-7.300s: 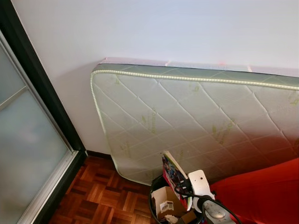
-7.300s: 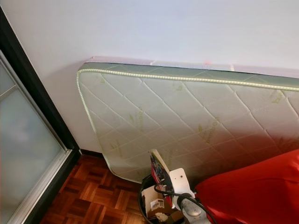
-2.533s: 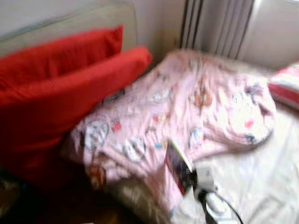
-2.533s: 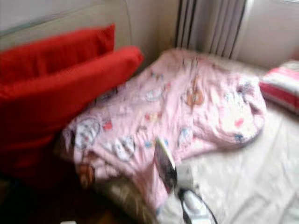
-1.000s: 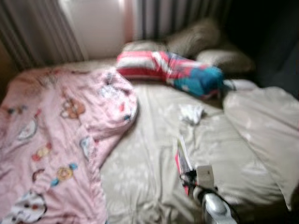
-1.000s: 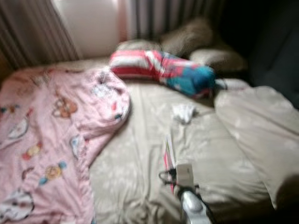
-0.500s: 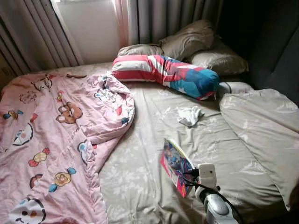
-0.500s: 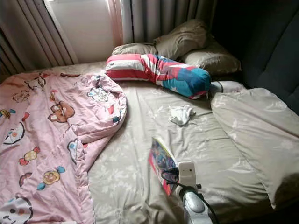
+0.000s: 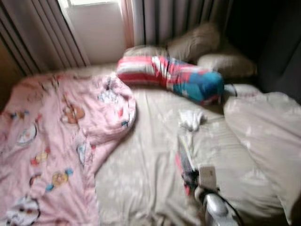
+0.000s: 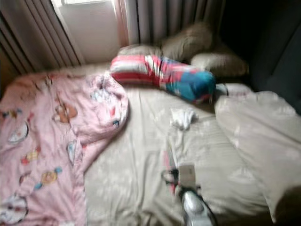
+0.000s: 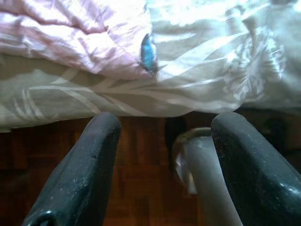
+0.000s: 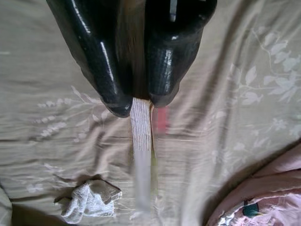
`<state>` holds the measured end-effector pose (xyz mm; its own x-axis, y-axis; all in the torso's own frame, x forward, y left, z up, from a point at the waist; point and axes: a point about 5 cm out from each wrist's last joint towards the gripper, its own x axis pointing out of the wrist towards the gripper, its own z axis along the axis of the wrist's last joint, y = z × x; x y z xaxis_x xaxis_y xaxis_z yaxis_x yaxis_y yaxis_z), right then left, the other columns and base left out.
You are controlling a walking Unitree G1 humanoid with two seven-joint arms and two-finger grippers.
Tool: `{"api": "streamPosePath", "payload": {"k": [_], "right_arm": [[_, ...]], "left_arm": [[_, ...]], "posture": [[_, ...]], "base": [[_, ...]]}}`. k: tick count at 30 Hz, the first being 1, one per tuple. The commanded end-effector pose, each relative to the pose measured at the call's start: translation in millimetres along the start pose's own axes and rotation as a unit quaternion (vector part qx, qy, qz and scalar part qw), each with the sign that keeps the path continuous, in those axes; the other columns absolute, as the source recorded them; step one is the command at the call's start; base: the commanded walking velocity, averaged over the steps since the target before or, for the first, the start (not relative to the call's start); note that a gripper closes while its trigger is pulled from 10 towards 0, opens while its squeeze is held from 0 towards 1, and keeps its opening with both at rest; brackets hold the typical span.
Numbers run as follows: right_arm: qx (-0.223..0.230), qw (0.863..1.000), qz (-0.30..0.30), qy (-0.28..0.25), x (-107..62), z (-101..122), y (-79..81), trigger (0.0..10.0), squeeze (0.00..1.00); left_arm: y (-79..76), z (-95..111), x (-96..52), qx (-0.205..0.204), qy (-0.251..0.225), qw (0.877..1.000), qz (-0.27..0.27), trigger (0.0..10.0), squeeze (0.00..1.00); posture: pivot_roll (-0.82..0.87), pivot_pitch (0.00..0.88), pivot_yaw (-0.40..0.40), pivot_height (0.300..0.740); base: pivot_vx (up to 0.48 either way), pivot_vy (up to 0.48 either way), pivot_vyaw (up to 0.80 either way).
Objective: Clean up the room
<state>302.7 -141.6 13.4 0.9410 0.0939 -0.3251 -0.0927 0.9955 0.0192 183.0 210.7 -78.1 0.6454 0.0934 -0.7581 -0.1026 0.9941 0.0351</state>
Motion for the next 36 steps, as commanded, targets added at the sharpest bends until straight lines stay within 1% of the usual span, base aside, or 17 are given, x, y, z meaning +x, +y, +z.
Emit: {"api": "streamPosePath", "payload": {"k": [1, 14, 18, 36], "right_arm": [[0.001, 1.000, -0.009, -0.017, 0.5, 5.8, -6.7, 10.0, 0.00], [0.005, 1.000, -0.016, -0.018, 0.6, 6.4, -8.6, 10.0, 0.00], [0.016, 0.999, -0.022, -0.021, 0.9, 7.3, -10.0, 10.0, 0.00], [0.036, 0.998, -0.043, -0.035, 1.6, 12.1, -14.7, 10.0, 0.00]], "left_arm": [[-4.4, -13.7, -2.8, 0.001, 0.025, 1.000, -0.007, 10.0, 0.00], [-4.5, -13.3, -2.6, -0.002, 0.024, 1.000, -0.006, 10.0, 0.00], [-4.5, -13.7, -2.7, -0.006, 0.024, 1.000, -0.005, 10.0, 0.00], [-4.3, -13.8, -2.7, -0.003, 0.026, 1.000, -0.006, 10.0, 0.00]], "posture": [[0.02, 0.122, 0.047, 0.740], [0.02, 0.135, 0.046, 0.740], [0.02, 0.138, 0.046, 0.740], [0.02, 0.149, 0.046, 0.740]], "base": [[0.000, -0.292, 0.00], [0.000, -0.294, 0.00], [0.000, 0.000, 0.00], [0.000, 0.000, 0.00]]}}
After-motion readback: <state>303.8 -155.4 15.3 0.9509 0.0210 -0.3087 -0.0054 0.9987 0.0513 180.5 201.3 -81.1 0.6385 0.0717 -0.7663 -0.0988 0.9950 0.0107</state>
